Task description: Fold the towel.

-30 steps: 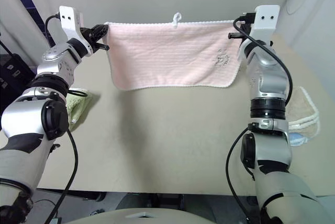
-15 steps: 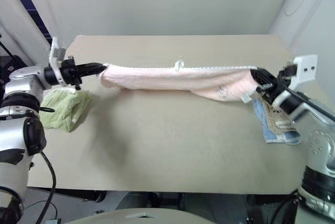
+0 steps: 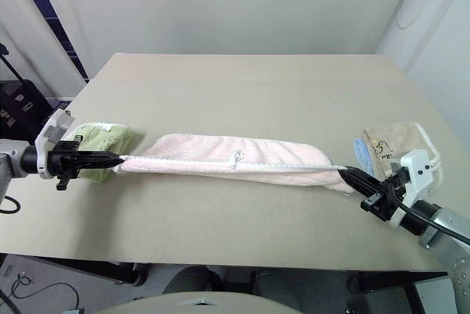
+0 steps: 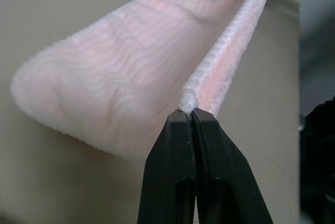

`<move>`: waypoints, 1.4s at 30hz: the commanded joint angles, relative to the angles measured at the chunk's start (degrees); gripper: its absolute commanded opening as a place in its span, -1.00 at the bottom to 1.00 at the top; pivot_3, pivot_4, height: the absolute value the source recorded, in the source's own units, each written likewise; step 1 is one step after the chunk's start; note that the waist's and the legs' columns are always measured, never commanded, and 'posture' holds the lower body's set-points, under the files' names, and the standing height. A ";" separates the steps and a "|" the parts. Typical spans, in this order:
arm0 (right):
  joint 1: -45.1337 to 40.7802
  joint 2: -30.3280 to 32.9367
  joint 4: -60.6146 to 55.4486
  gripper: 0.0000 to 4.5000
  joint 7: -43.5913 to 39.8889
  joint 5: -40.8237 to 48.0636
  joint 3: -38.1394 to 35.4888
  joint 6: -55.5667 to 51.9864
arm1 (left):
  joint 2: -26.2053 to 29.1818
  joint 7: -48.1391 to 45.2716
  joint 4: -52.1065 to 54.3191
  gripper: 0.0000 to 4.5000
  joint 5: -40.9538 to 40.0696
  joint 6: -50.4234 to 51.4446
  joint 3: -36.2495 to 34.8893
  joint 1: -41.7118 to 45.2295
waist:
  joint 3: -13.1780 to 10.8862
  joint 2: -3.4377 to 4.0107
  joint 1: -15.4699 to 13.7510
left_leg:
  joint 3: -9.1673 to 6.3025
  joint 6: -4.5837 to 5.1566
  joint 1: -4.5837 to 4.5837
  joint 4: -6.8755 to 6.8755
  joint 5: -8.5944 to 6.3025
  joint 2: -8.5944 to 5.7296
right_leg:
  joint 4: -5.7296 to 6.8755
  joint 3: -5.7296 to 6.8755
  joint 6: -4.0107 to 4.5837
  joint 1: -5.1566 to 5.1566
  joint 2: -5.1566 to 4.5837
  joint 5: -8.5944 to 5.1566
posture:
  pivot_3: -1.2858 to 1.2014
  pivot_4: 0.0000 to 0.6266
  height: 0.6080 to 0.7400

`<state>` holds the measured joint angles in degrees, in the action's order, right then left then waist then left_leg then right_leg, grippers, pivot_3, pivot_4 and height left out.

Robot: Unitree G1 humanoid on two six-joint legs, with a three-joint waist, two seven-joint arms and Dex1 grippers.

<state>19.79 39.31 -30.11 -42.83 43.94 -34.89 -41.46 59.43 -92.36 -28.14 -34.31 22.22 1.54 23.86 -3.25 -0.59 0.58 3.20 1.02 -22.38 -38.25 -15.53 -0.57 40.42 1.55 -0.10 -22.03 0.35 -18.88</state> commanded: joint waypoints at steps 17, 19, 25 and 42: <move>8.47 6.52 3.08 -1.00 -13.70 -9.42 3.00 12.74 | 2.21 0.18 -5.34 -0.99 -1.19 -4.23 2.15 2.02 | 0.04 -0.04 0.00 | 0.10 0.01 0.06 0.06 0.00 0.08 | -0.24 0.01 -0.16 0.11 -0.05 -0.12 | 0.03 -1.00 1.00; 4.31 6.56 4.98 -1.00 -12.20 -10.38 5.68 12.51 | -1.06 0.83 -10.10 -0.99 1.02 -3.96 1.62 6.31 | 0.03 -0.06 -0.12 | 0.11 0.01 0.10 0.03 0.00 0.08 | -0.25 0.01 -0.15 0.16 -0.06 -0.12 | 0.03 -1.00 1.00; -14.50 2.54 17.98 -1.00 -4.98 -13.82 14.17 12.16 | -11.13 4.17 -27.78 -0.99 9.98 -10.04 2.42 18.43 | 0.18 -0.34 -0.13 | 0.27 0.11 0.01 -0.02 0.06 0.08 | -0.26 0.01 0.04 0.04 -0.10 0.15 | 0.03 -1.00 1.00; -37.37 -6.72 47.94 -1.00 -0.43 -23.00 22.99 23.54 | -21.40 13.08 -44.32 -0.99 23.83 -20.62 -1.03 27.78 | 0.24 -0.44 0.08 | 0.37 0.20 -0.93 -0.23 0.04 0.08 | 0.00 0.02 -0.20 -0.91 -0.08 0.34 | 0.03 -1.00 1.00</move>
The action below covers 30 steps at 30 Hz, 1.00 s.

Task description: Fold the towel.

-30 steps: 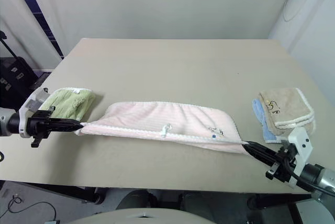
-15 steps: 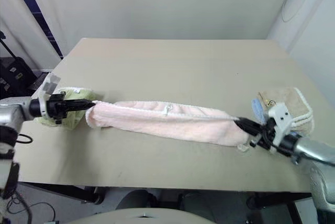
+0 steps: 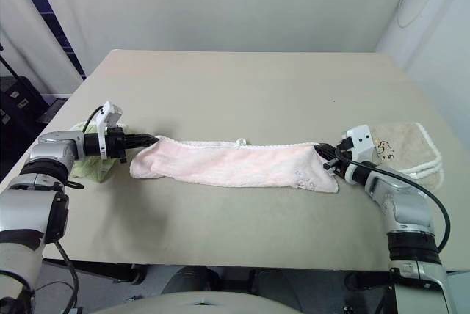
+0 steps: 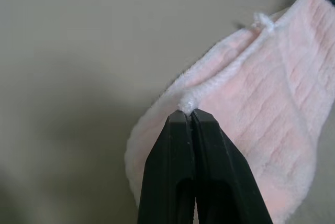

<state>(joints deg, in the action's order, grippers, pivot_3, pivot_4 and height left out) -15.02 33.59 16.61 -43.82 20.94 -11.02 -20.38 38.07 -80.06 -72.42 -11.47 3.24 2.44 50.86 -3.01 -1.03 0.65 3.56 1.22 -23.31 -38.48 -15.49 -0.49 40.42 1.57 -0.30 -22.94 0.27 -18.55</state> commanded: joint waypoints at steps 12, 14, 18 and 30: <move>-8.45 -2.79 10.77 -1.00 0.41 -0.87 -0.76 6.04 | -2.58 7.37 -1.38 -0.99 2.32 -2.37 -6.38 0.62 | 0.00 0.01 -0.02 | 0.00 0.07 0.04 -0.77 -0.01 0.03 | 0.72 0.00 -0.02 0.07 -0.07 0.05 | 0.03 -1.00 1.00; -9.11 -2.84 12.23 -1.00 0.55 -1.21 -0.72 6.40 | -2.86 7.89 -1.49 -0.90 2.40 -1.73 -6.99 0.61 | 0.00 0.01 0.01 | 0.00 0.07 0.04 -0.77 -0.01 0.03 | 0.74 0.01 -0.01 0.06 -0.07 0.06 | 0.03 -1.00 1.00; -10.42 -3.16 15.14 -1.00 1.01 -2.42 -0.37 7.10 | -3.38 9.24 -1.70 -0.39 2.97 -1.91 -7.61 0.21 | 0.00 0.01 0.15 | 0.01 0.07 0.03 -0.77 -0.01 0.04 | 0.72 0.00 -0.01 0.05 -0.07 0.06 | 0.03 -1.00 1.00; -11.14 -3.03 6.71 0.23 -1.03 7.58 -5.02 -8.59 | -3.71 12.38 -0.72 1.00 2.99 -5.27 -9.96 0.28 | 0.00 0.01 0.07 | 0.01 0.07 -0.01 -0.76 -0.01 0.04 | 0.74 0.00 0.00 -0.01 -0.09 0.06 | 0.03 -1.00 1.00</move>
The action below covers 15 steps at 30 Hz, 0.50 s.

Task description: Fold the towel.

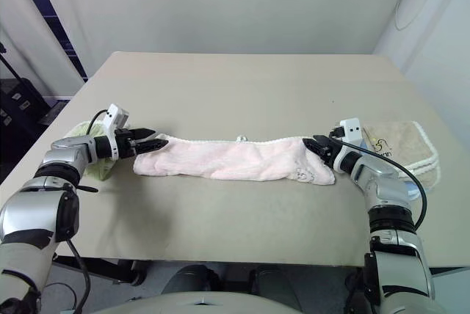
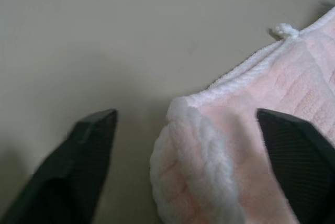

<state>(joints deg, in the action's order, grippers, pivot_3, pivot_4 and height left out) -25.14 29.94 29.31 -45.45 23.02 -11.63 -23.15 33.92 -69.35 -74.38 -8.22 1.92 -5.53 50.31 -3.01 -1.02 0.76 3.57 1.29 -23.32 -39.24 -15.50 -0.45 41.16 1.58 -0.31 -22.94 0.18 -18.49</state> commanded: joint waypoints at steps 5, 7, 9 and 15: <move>-0.06 2.24 -17.05 0.23 3.46 20.51 -13.05 -25.89 | 0.43 -2.21 2.63 1.00 -2.87 -3.56 -4.96 2.74 | 0.00 0.00 -0.12 | 0.00 0.00 -0.04 0.00 0.00 0.00 | -0.01 0.00 0.01 -0.04 -0.05 0.00 | 0.03 -1.00 1.00; 1.55 2.62 -22.24 0.23 5.30 30.54 -17.37 -38.29 | -0.14 -6.66 4.76 1.00 -4.92 -2.10 -6.22 3.35 | 0.00 0.00 -0.28 | -0.01 -0.01 -0.07 0.02 0.00 0.00 | -0.01 0.04 0.02 -0.08 -0.08 0.00 | 0.03 -1.00 1.00; 4.83 2.25 -26.79 0.23 7.96 38.59 -20.28 -47.70 | -1.18 -10.98 8.07 1.00 -7.27 0.26 -7.13 3.19 | 0.02 -0.03 -0.35 | -0.02 -0.01 -0.12 0.03 0.00 0.01 | -0.03 0.11 0.04 -0.11 -0.13 -0.01 | 0.03 -1.00 1.00; 14.32 -1.96 -30.11 0.23 18.90 54.03 -24.52 -60.03 | -4.59 -19.24 23.94 1.00 -9.97 8.09 -3.65 -5.40 | 0.21 0.22 0.30 | 0.08 0.00 -0.09 0.06 -0.01 0.00 | -0.13 0.13 0.04 -0.02 -0.22 -0.01 | 0.03 -1.00 1.00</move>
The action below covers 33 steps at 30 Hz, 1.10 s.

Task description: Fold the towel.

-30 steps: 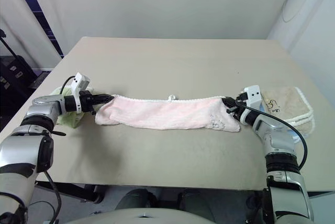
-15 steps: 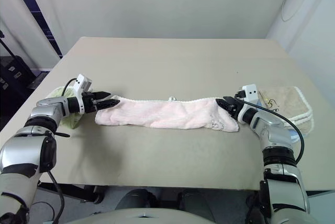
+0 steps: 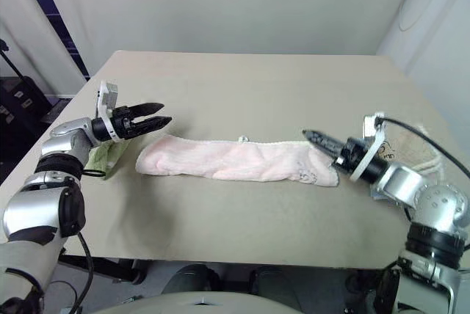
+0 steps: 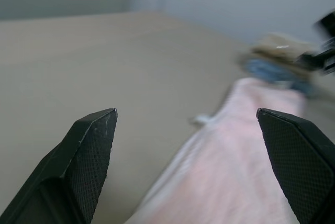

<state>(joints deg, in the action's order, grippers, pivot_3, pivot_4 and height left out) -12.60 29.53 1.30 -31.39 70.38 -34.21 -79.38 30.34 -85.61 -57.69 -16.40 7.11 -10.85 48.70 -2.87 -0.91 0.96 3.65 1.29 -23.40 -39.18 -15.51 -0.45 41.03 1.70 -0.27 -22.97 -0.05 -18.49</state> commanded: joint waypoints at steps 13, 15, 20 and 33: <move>6.47 -7.31 7.03 0.23 31.48 9.71 -2.85 3.25 | -4.69 0.79 23.96 1.00 -3.41 8.98 5.88 -15.91 | 0.12 0.20 -0.23 | 0.21 0.45 0.13 0.01 0.26 0.04 | -0.21 0.01 -0.46 0.29 0.01 0.15 | 0.03 -1.00 1.00; 6.04 -6.75 8.08 0.23 32.99 10.73 -3.26 3.68 | -4.66 1.22 24.25 1.00 -3.72 9.21 6.04 -16.11 | 0.13 0.19 -0.13 | 0.23 0.51 0.19 0.02 0.28 0.05 | -0.46 0.00 -0.62 0.46 0.01 0.25 | 0.03 -1.00 1.00; 6.08 -6.23 9.21 0.23 36.70 12.78 -5.43 7.22 | -4.32 1.80 22.97 1.00 -3.63 8.21 6.21 -16.01 | 0.13 0.20 -0.27 | 0.44 0.97 0.14 0.03 0.41 0.06 | -1.03 0.01 -0.93 0.65 -0.19 0.52 | 0.03 -1.00 1.00; 7.74 -4.37 9.00 0.23 42.77 17.94 -9.97 15.53 | -4.24 1.63 18.71 1.00 -3.03 4.86 6.65 -14.41 | 0.15 0.42 -0.11 | 1.72 1.67 -0.20 0.40 0.17 0.04 | -2.05 0.00 -1.08 0.46 -1.10 0.93 | 0.03 -1.00 1.00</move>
<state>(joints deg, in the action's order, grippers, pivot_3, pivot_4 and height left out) -5.09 23.75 11.50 10.91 88.05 -43.62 -64.81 25.56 -83.68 -39.03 -19.22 13.26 -3.72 32.37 -2.72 -0.49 0.84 5.38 2.99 -23.61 -38.70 -15.31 -0.40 38.98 1.70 -1.35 -22.56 -1.15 -17.57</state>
